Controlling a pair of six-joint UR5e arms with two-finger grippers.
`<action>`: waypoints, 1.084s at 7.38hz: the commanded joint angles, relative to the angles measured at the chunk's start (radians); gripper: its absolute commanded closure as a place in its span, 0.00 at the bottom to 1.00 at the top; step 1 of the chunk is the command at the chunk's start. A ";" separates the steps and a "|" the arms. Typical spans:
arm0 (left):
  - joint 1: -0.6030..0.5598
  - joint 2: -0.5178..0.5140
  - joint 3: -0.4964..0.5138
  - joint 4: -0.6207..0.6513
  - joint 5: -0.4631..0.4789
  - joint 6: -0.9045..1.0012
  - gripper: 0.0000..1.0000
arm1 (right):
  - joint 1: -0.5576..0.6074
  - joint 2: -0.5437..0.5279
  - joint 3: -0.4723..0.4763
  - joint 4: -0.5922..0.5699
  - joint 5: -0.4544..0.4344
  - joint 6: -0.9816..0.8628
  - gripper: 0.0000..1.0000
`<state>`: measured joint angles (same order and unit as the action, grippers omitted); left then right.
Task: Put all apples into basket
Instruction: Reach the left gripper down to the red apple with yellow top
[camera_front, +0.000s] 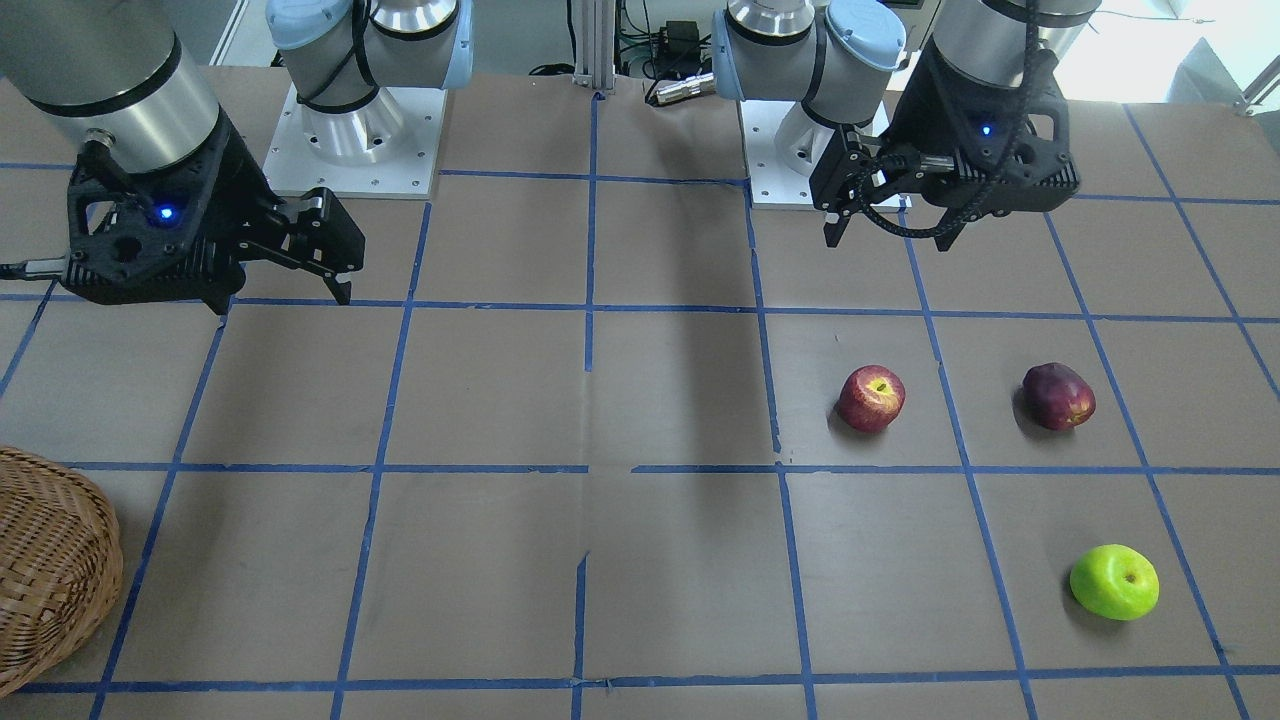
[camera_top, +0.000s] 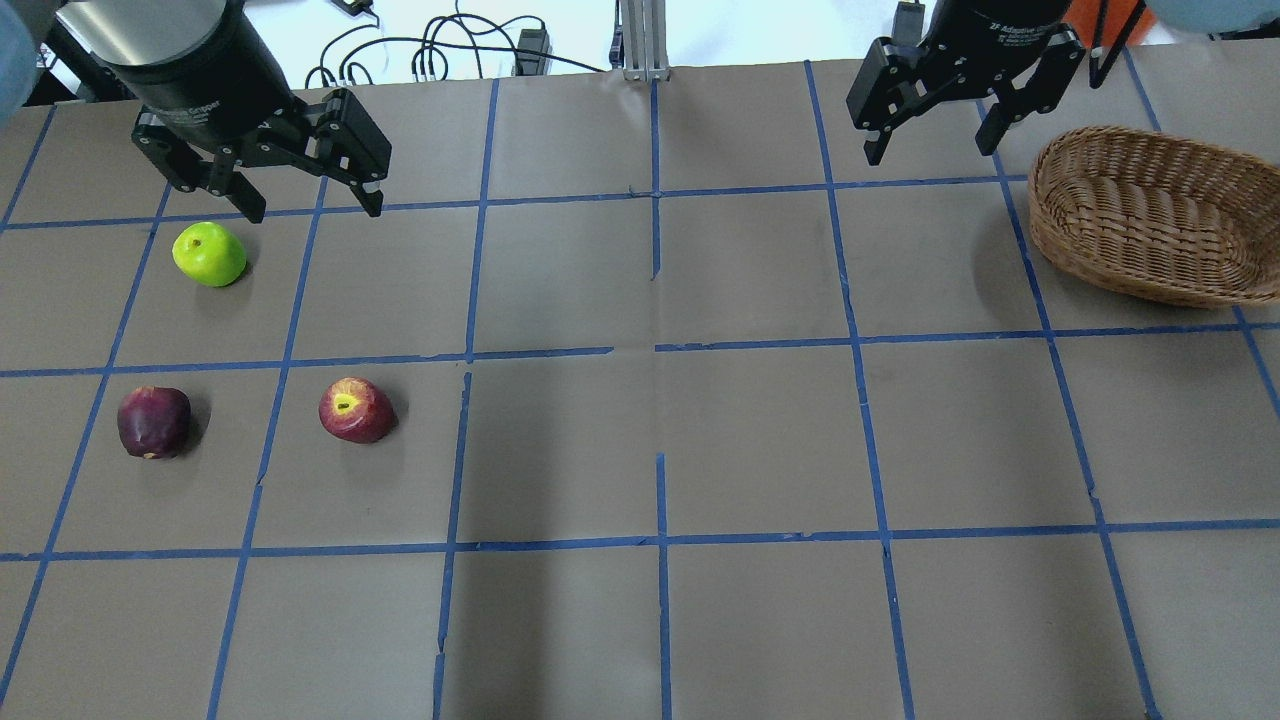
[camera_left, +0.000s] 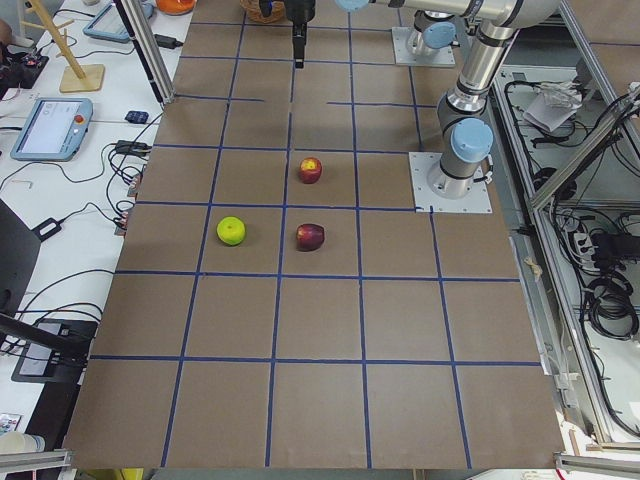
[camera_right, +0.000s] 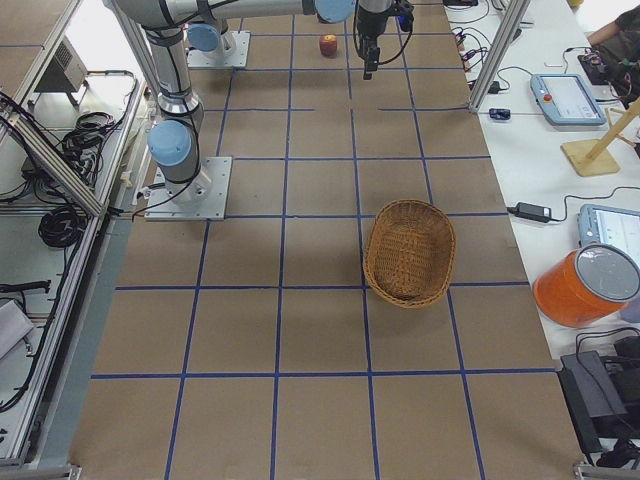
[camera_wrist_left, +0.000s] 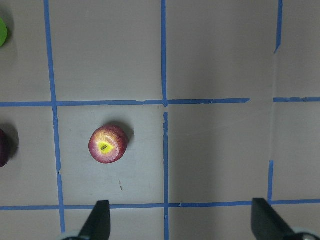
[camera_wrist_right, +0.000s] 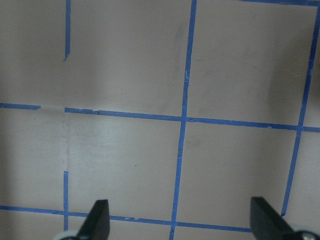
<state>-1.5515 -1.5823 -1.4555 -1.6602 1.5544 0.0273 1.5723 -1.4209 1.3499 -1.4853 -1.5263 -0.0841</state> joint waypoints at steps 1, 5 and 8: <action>0.046 -0.024 -0.053 0.003 0.001 0.003 0.00 | 0.000 -0.001 0.000 -0.001 0.000 0.000 0.00; 0.256 -0.059 -0.493 0.462 0.001 0.246 0.00 | -0.002 -0.001 0.000 0.000 0.000 0.000 0.00; 0.258 -0.148 -0.680 0.741 -0.019 0.247 0.00 | -0.003 -0.001 0.000 0.002 0.000 0.001 0.00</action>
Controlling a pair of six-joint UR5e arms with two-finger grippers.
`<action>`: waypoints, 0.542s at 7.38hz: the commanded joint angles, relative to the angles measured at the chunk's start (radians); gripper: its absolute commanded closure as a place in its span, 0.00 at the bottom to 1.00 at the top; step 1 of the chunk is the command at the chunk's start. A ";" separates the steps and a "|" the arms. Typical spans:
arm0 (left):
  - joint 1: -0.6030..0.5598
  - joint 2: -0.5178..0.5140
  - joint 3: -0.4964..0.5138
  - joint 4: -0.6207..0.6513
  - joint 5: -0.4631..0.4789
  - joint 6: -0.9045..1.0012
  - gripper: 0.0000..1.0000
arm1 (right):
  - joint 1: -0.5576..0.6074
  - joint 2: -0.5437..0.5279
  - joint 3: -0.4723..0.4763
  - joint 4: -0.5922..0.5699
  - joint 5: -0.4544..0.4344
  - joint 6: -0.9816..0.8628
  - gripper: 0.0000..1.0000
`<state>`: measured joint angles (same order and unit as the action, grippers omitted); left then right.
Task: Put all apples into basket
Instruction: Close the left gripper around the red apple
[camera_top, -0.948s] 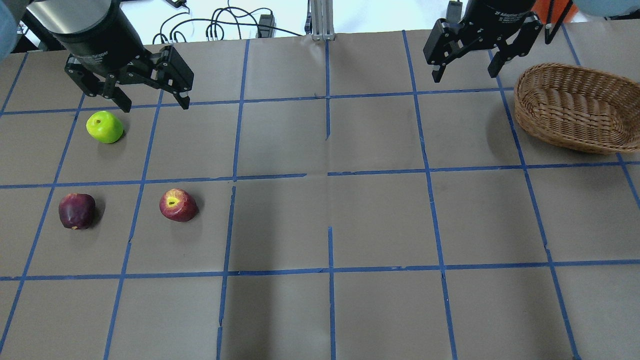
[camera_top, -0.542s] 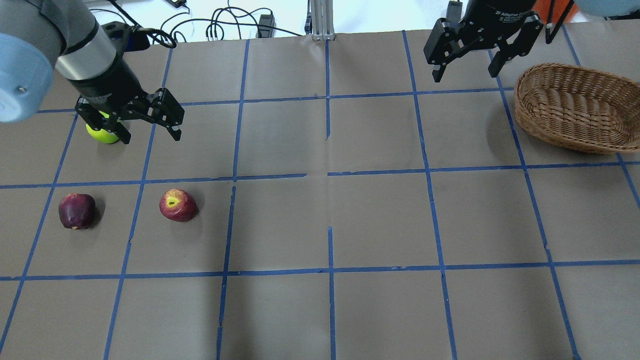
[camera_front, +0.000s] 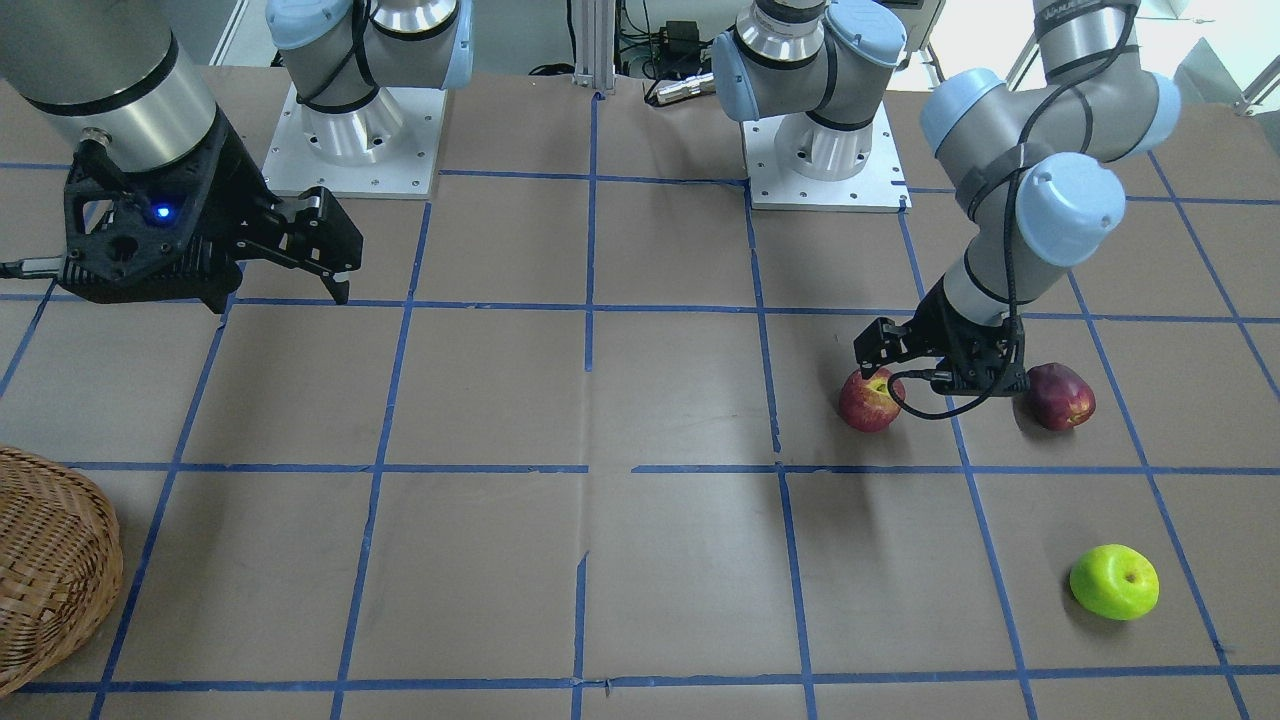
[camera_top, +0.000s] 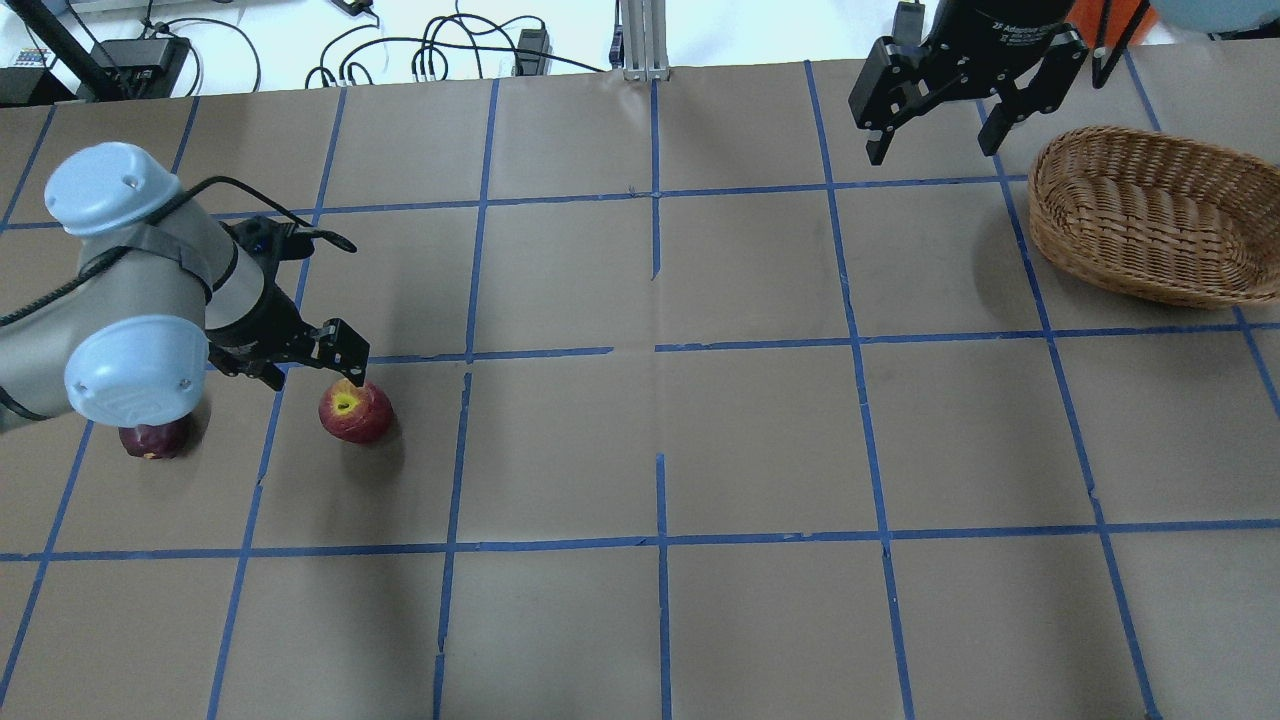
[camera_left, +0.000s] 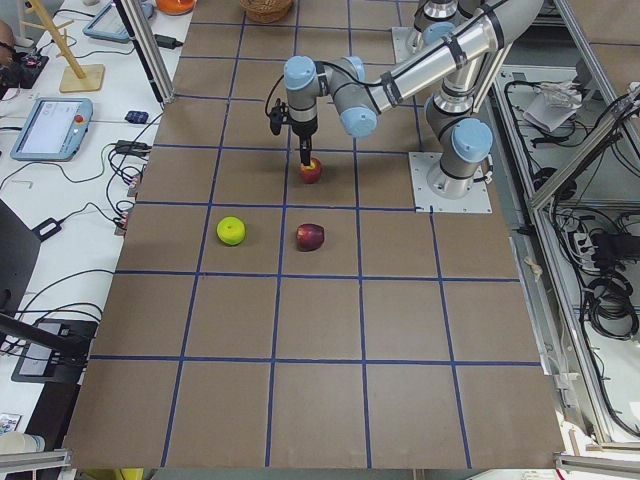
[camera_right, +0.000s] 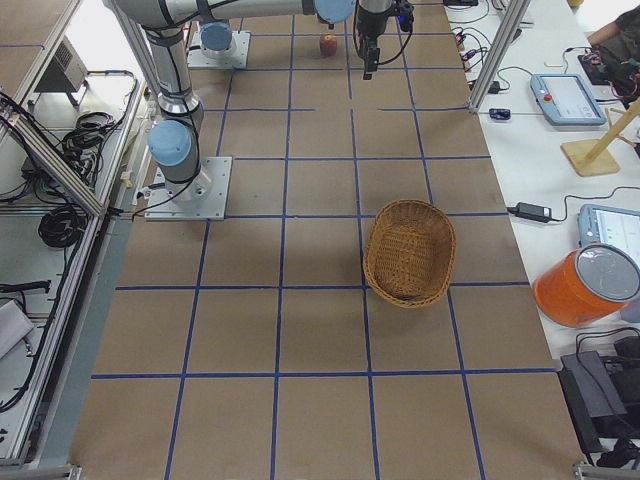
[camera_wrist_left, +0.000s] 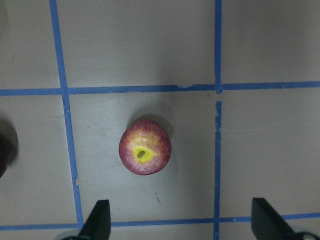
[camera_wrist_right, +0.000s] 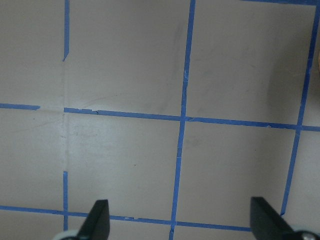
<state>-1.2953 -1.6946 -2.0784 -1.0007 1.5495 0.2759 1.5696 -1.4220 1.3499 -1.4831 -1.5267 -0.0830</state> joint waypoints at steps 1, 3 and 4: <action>0.002 -0.065 -0.057 0.108 -0.061 0.003 0.00 | 0.000 0.000 0.000 0.000 0.000 0.000 0.00; 0.002 -0.129 -0.055 0.131 -0.055 0.008 0.00 | 0.001 -0.001 0.002 0.003 0.000 0.000 0.00; 0.001 -0.131 -0.049 0.132 -0.054 0.015 0.16 | -0.002 -0.003 0.002 0.012 -0.003 -0.003 0.00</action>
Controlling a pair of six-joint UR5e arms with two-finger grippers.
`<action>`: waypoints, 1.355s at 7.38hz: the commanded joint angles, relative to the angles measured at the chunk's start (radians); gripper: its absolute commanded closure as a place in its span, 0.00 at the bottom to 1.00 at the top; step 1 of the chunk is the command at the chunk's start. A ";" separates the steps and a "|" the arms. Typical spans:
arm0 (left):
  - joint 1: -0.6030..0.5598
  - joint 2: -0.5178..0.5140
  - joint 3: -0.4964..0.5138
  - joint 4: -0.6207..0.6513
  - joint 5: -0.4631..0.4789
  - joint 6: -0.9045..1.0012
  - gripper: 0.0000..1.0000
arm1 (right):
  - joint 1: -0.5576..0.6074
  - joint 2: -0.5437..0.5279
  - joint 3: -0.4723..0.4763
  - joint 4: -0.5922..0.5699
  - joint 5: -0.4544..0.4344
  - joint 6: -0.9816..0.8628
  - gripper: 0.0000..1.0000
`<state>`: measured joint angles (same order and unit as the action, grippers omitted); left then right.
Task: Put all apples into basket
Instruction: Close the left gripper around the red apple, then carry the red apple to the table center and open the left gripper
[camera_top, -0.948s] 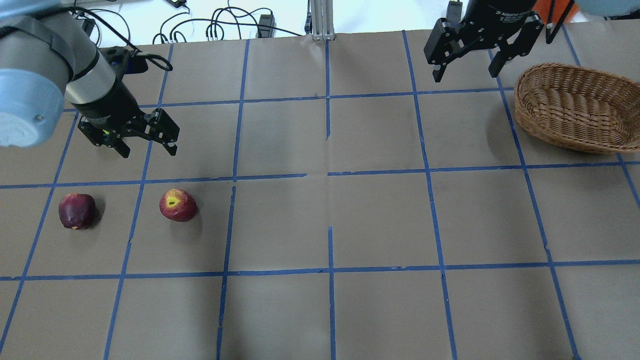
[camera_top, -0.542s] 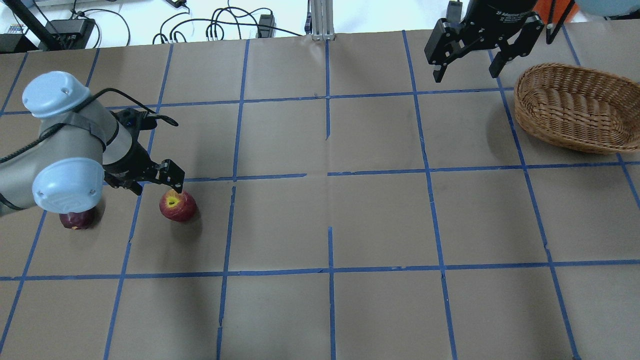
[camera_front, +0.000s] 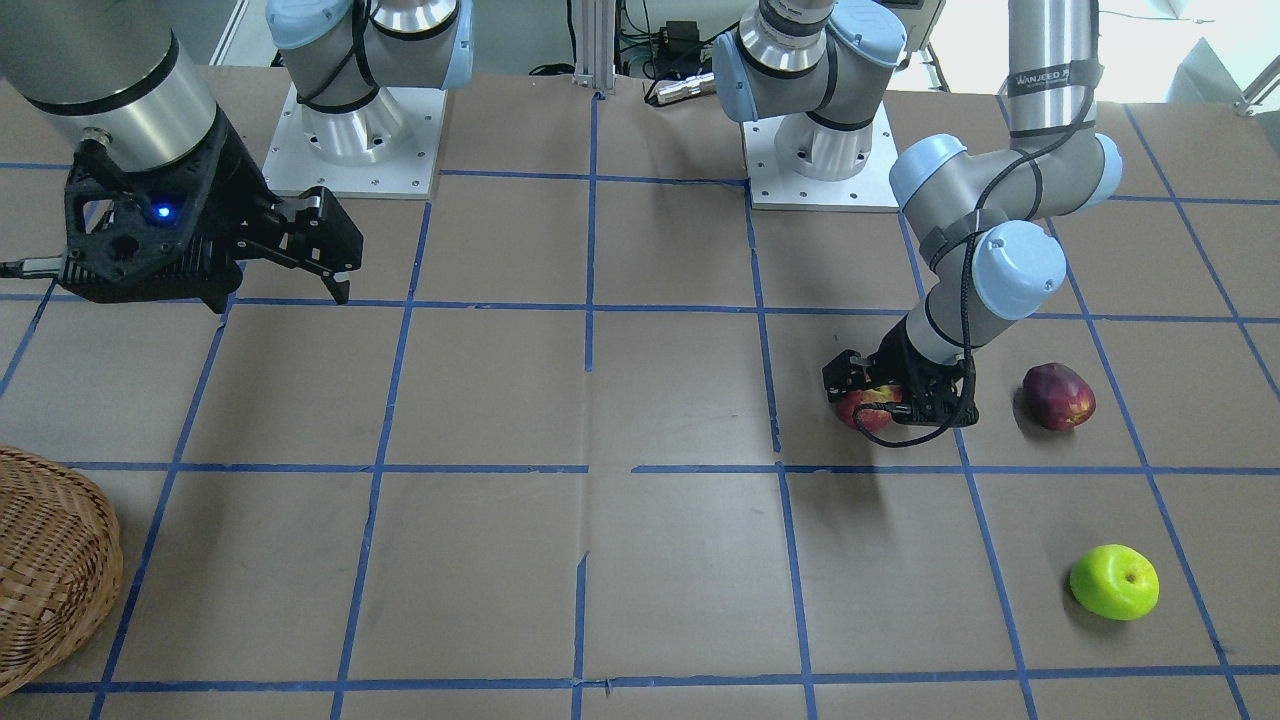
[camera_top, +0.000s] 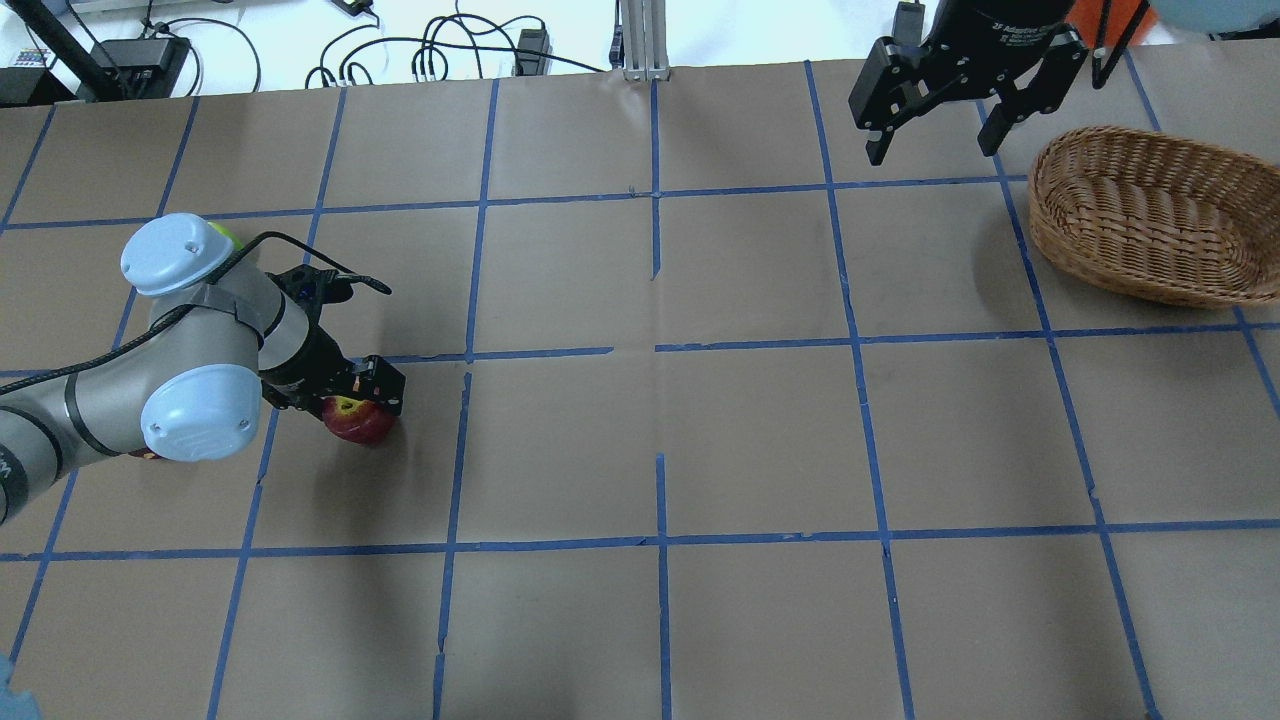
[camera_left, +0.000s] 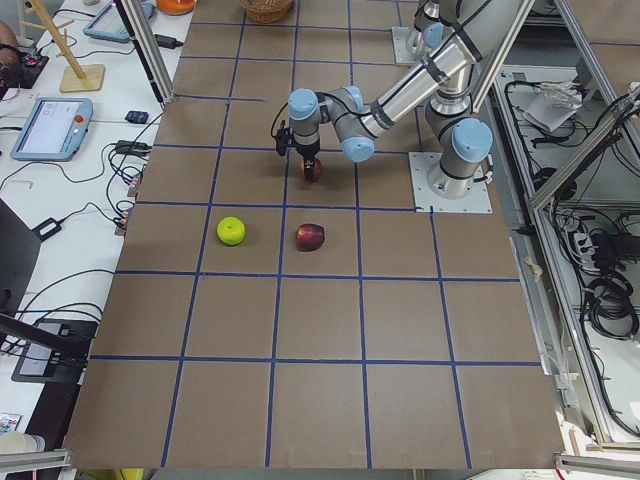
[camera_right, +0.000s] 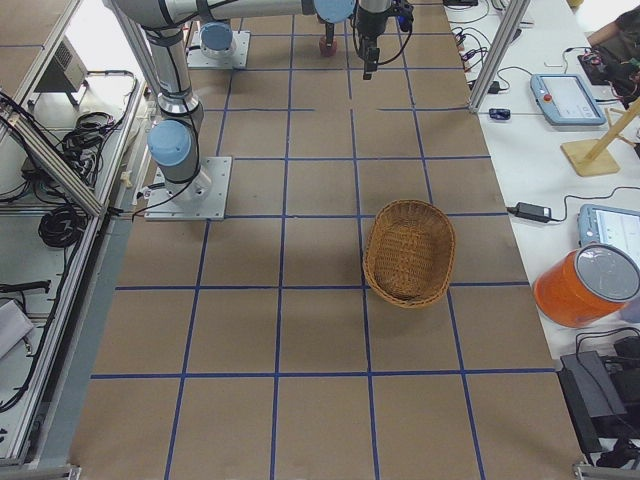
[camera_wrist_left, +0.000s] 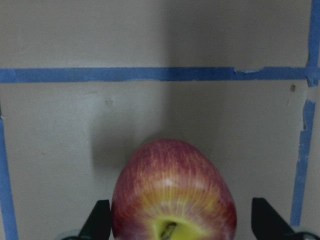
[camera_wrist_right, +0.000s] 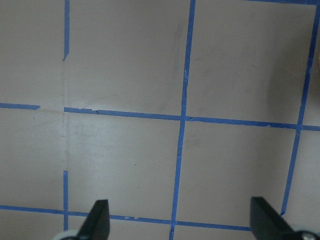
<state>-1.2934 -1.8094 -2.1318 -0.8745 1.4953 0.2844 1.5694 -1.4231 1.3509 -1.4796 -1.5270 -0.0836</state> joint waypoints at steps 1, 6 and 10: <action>-0.001 -0.016 0.006 0.011 0.000 0.001 0.56 | -0.006 -0.002 0.001 -0.005 -0.002 -0.010 0.00; -0.313 -0.099 0.295 -0.041 -0.072 -0.577 0.62 | -0.006 -0.002 -0.001 -0.010 -0.001 -0.010 0.00; -0.605 -0.264 0.369 0.083 -0.099 -0.965 0.60 | -0.006 -0.002 -0.001 -0.010 -0.001 -0.008 0.00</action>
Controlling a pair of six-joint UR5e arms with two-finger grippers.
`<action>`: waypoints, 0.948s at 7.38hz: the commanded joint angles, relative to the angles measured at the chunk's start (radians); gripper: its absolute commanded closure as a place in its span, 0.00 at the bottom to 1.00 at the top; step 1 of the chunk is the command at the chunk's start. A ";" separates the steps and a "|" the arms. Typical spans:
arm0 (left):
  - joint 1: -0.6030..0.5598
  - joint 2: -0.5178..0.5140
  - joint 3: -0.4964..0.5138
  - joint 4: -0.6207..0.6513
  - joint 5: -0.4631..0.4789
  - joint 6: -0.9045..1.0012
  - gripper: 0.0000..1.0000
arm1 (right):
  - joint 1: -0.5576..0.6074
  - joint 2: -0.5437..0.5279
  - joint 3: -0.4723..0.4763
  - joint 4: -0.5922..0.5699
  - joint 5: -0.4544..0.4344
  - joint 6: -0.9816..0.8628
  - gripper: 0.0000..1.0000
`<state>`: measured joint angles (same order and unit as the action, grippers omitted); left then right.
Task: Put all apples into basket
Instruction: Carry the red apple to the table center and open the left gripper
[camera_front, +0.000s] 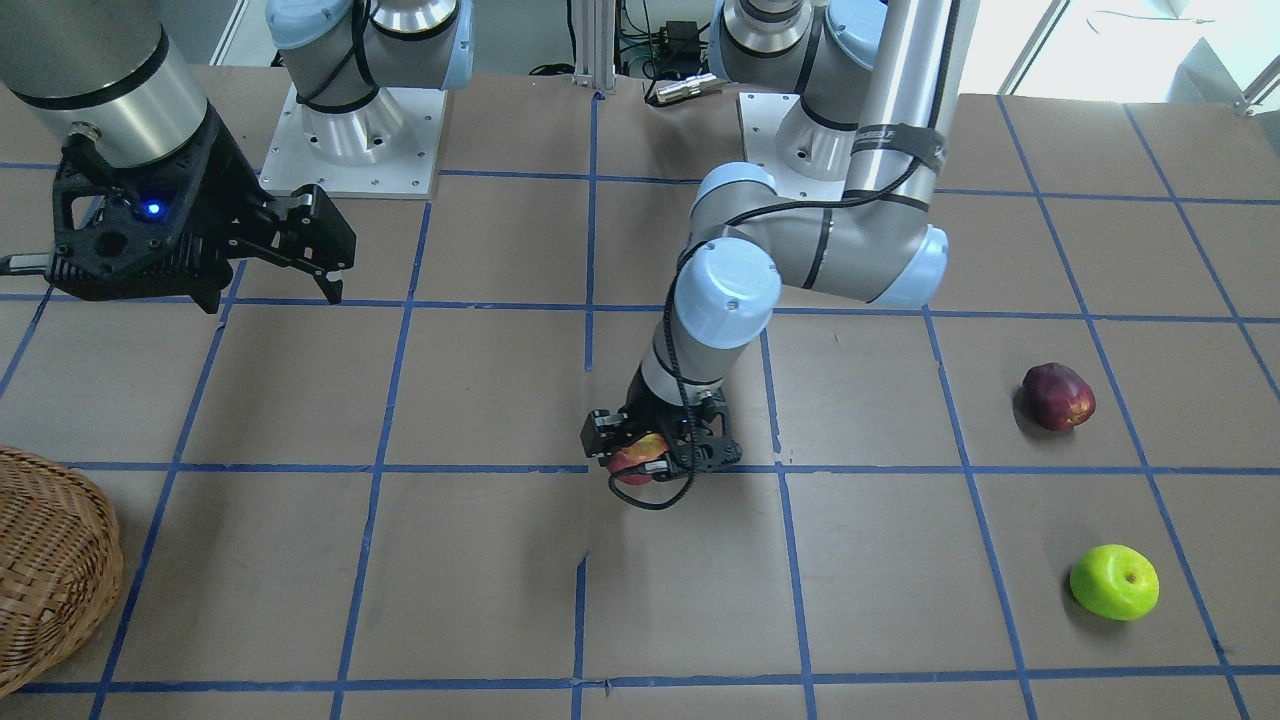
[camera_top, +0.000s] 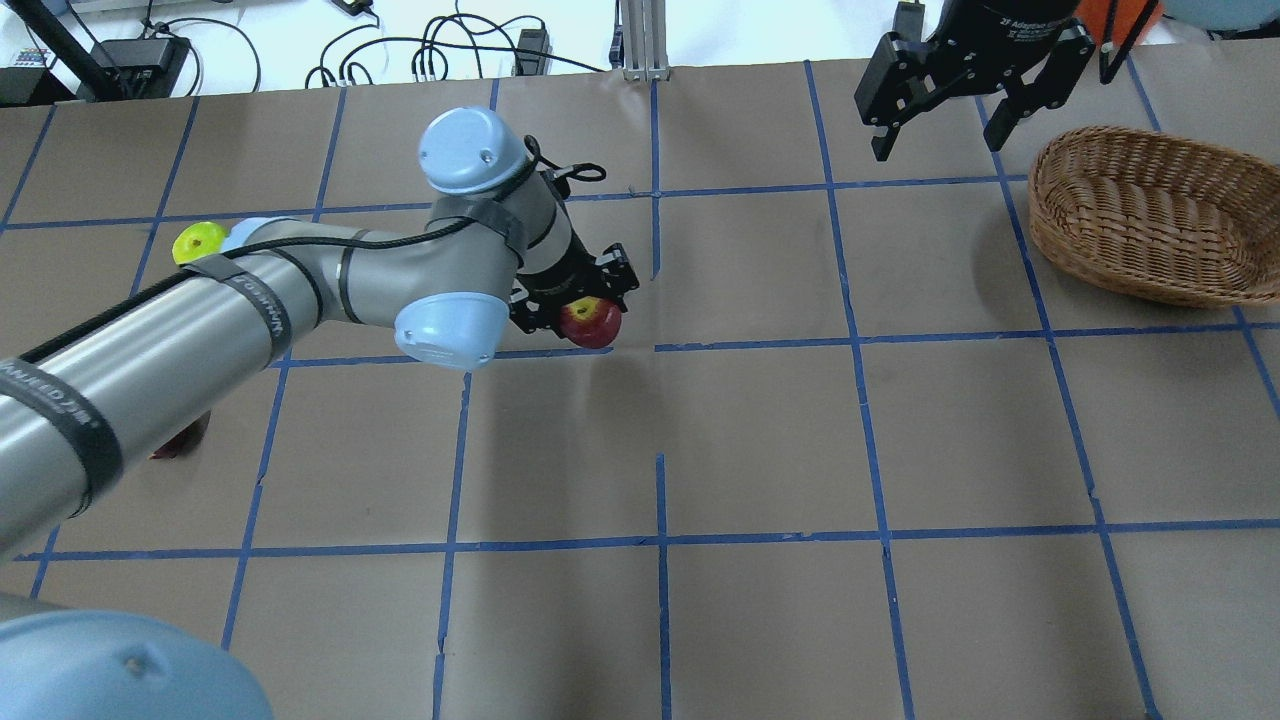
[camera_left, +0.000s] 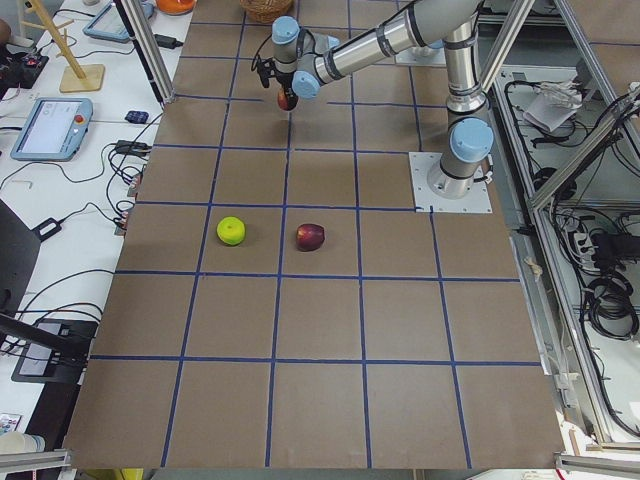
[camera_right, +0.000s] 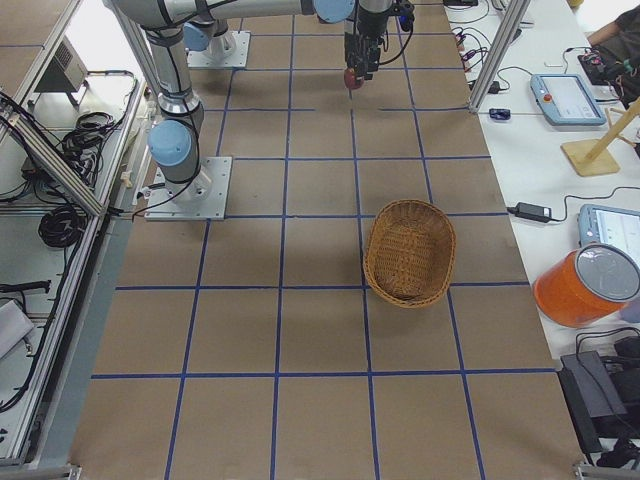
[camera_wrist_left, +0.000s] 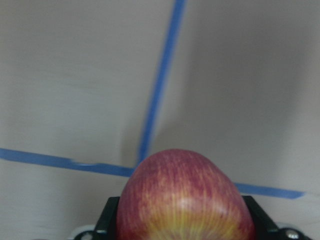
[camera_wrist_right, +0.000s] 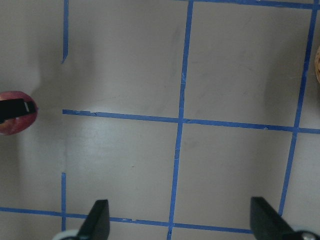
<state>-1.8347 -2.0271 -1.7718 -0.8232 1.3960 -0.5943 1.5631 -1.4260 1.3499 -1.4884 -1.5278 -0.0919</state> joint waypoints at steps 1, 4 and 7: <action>-0.098 -0.062 0.017 0.079 -0.003 -0.108 0.59 | 0.000 0.002 0.000 0.000 0.002 -0.003 0.00; -0.086 -0.021 0.005 0.109 0.006 -0.073 0.00 | -0.029 0.016 -0.011 -0.021 0.005 0.004 0.00; 0.169 0.108 0.003 -0.122 0.020 0.289 0.00 | 0.007 0.071 0.018 -0.108 0.082 0.038 0.03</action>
<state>-1.7804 -1.9790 -1.7693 -0.8356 1.4130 -0.4672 1.5429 -1.3939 1.3567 -1.5295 -1.4948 -0.0804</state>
